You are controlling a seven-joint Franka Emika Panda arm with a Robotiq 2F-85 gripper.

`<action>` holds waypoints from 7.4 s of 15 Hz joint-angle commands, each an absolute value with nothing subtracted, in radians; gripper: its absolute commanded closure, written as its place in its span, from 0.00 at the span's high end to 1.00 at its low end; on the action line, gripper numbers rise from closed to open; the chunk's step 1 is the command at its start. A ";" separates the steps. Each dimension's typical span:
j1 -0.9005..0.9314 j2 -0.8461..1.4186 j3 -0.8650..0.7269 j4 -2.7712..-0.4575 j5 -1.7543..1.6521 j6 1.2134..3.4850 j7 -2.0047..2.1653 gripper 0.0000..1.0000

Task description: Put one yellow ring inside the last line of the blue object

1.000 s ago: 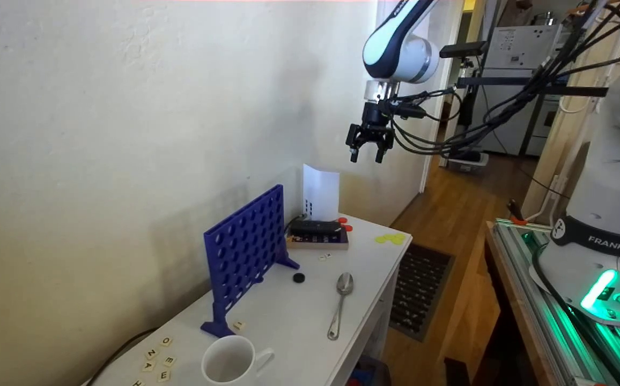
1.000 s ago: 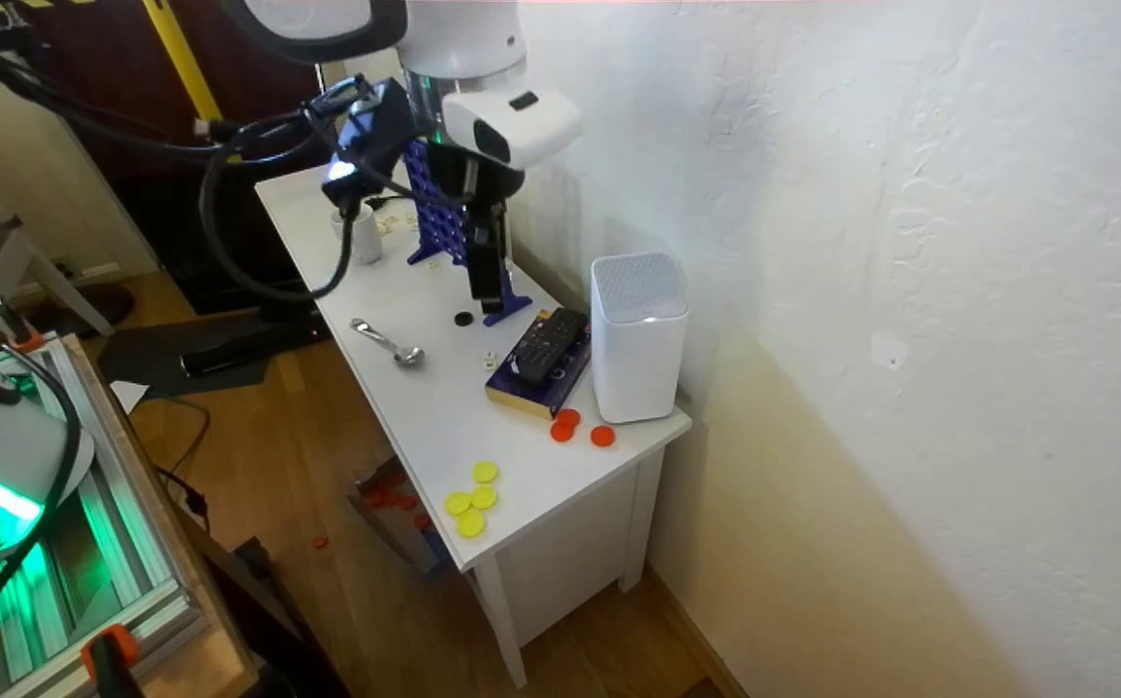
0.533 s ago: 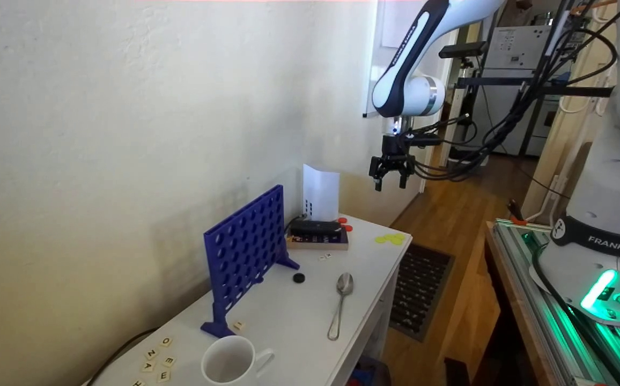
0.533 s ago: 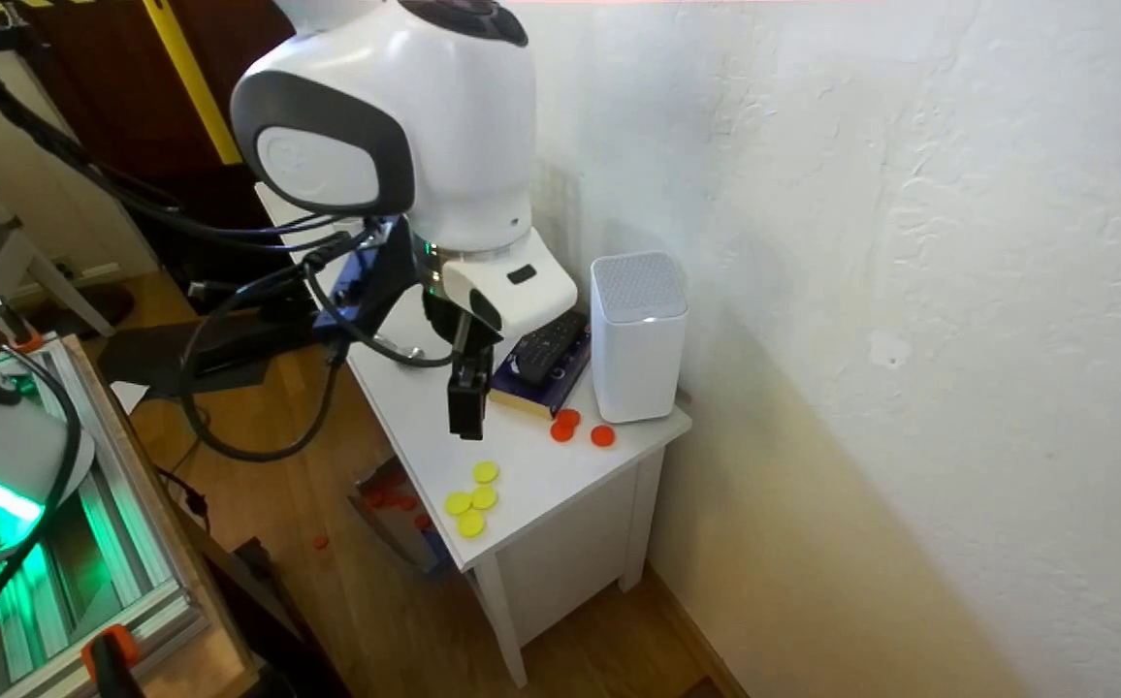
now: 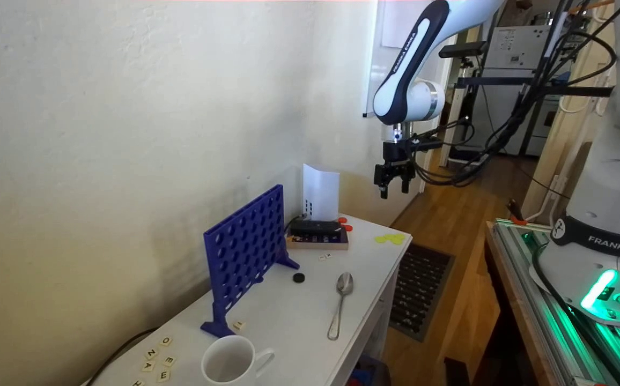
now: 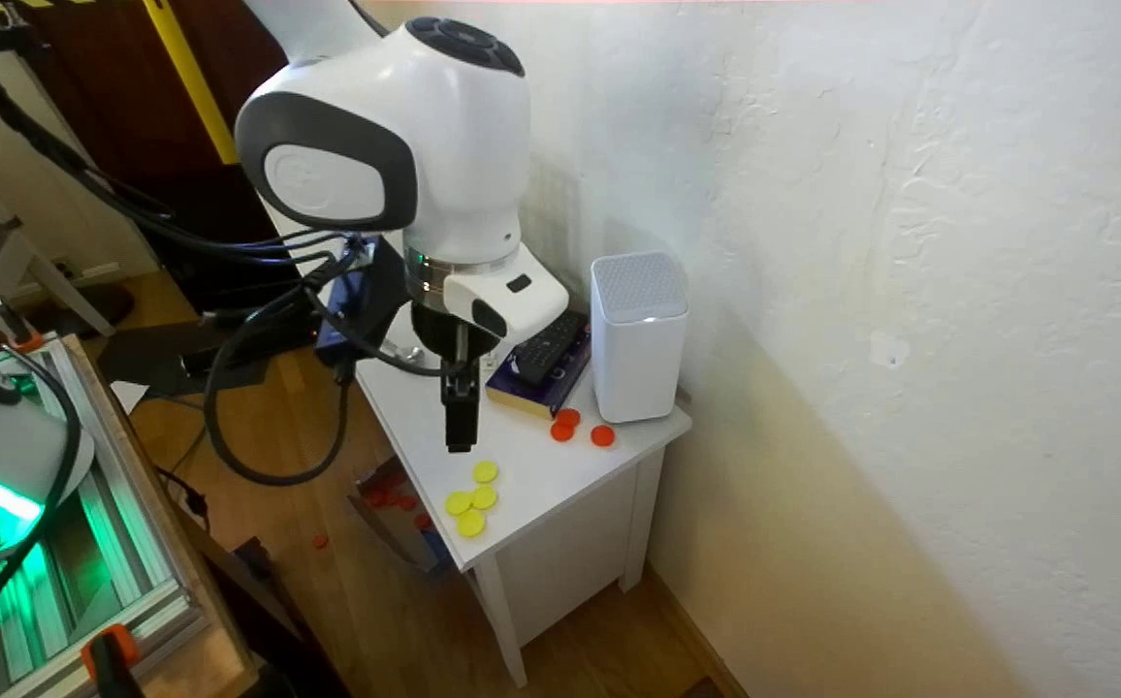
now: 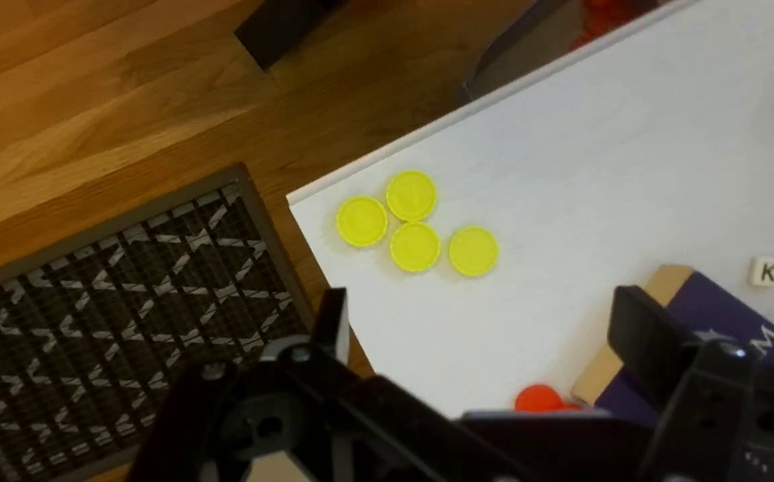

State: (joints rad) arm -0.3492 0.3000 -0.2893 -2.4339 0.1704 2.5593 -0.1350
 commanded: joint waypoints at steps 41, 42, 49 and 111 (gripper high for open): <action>-0.774 0.600 0.175 -2.460 0.004 3.047 -0.778 1.00; -0.772 0.606 0.172 -2.452 -0.003 3.044 -0.778 1.00; -0.773 0.643 0.161 -2.407 -0.021 3.039 -0.778 1.00; -1.653 1.000 1.055 -2.756 -0.384 3.536 -0.456 0.09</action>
